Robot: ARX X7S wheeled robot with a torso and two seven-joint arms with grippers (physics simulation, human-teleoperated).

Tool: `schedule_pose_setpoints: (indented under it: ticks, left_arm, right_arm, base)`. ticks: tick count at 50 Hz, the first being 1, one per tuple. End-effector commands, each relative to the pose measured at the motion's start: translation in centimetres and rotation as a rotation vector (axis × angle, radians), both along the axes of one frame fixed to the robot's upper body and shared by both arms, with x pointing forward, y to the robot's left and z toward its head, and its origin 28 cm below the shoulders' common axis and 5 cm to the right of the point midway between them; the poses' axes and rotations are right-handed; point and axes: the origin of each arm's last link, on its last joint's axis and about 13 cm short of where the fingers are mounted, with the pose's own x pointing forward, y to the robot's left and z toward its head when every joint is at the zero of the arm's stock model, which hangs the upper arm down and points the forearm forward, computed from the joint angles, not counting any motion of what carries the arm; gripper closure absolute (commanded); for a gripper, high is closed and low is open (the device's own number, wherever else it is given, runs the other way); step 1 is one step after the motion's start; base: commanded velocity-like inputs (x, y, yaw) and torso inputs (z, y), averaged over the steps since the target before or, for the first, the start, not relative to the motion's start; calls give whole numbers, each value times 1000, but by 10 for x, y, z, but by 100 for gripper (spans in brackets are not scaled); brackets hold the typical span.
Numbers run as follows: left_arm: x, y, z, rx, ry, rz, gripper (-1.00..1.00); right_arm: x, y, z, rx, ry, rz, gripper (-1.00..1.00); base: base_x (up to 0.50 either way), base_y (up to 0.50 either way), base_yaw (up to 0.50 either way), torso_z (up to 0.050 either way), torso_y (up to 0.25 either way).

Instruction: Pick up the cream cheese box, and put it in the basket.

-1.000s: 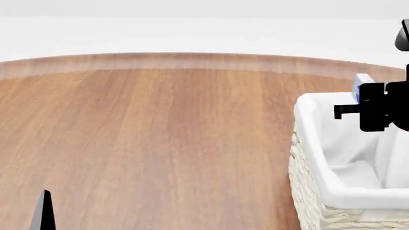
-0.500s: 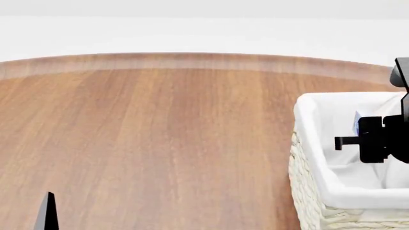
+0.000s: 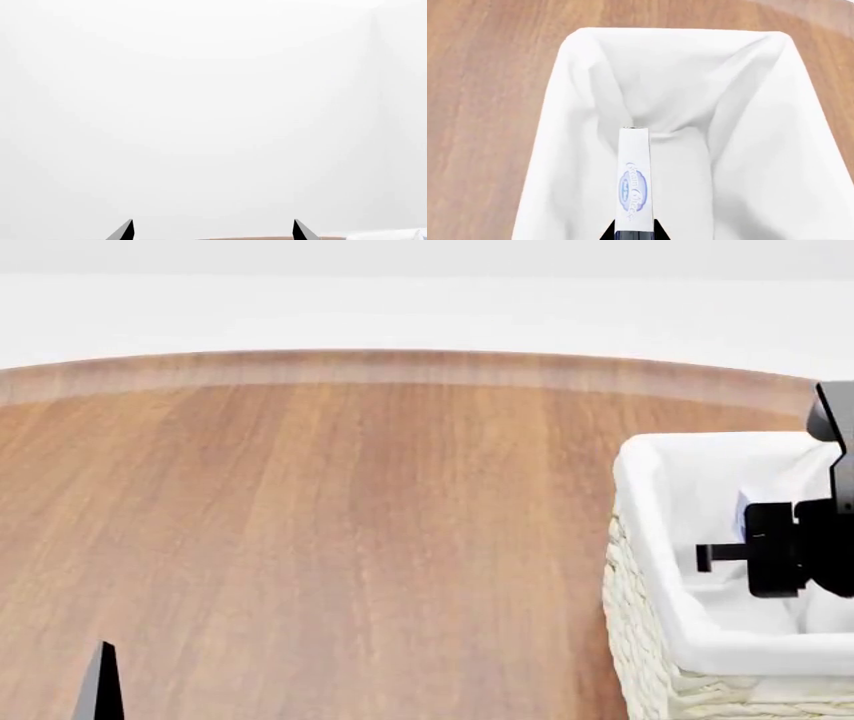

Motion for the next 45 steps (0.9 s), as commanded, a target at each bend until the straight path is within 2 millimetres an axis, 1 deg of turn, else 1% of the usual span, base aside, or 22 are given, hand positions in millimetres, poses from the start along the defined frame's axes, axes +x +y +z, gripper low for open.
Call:
schedule_pose_setpoints:
  ticks: [1,3,4,20,28,31,32,35,39,40,43,45]
  left_arm:
    - [-1,0,1,0,-1,0,-100]
    - [-1,0,1,0,0,-1,-100]
    - [-1,0,1,0,0,-1,-100]
    - [0,0,1,-1,0,-3,-100]
    - [0,0,0,-3,0,-3,-100]
    - [0,-1,-1,-2,1,-5,-100]
    - [0,-1,-1,-1,1,-5,-100]
    - [0,-1,-1,-2,2,-6,-100]
    - [0,-2,-2,-1,3,-9,-100]
    - [0,-2,-2,0,4,-11,-100]
    - [0,-1,-2,0,3,-9,-100]
    - [0,-1,-2,-1,3,-7,-100]
  right_arm:
    - [-1,-3,2,-5,-13,-5,100]
    - [-1,-3,3,-5,-16,-7,100]
    - [0,-4,3,-8,-20,-8,-100]
    - [0,-3,1,-12,-25,-2,-100]
    - [1,-2,3,-18,-36,-2,-100]
    - [3,1,11,-23,-64,17,-100]
    - [5,3,19,-47,-97,34,-100]
    - [6,6,32,-57,-147,51,-100]
    - [11,9,47,-73,-232,34,-100]
    - [14,11,52,-74,-282,24,-100]
    - [15,15,54,-93,-312,41,-100]
    - [17,19,57,-78,-368,32,-100]
  base:
    - [0,0,0,0,0]
    - [0,0,0,0,0]
    - [0,0,0,0,0]
    - [0,0,0,0,0]
    - [0,0,0,0,0]
    - [0,0,0,0,0]
    - [0,0,0,0,0]
    - [0,0,0,0,0]
    - [0,0,0,0,0]
    - [0,0,0,0,0]
    - [0,0,0,0,0]
    - [0,0,0,0,0]
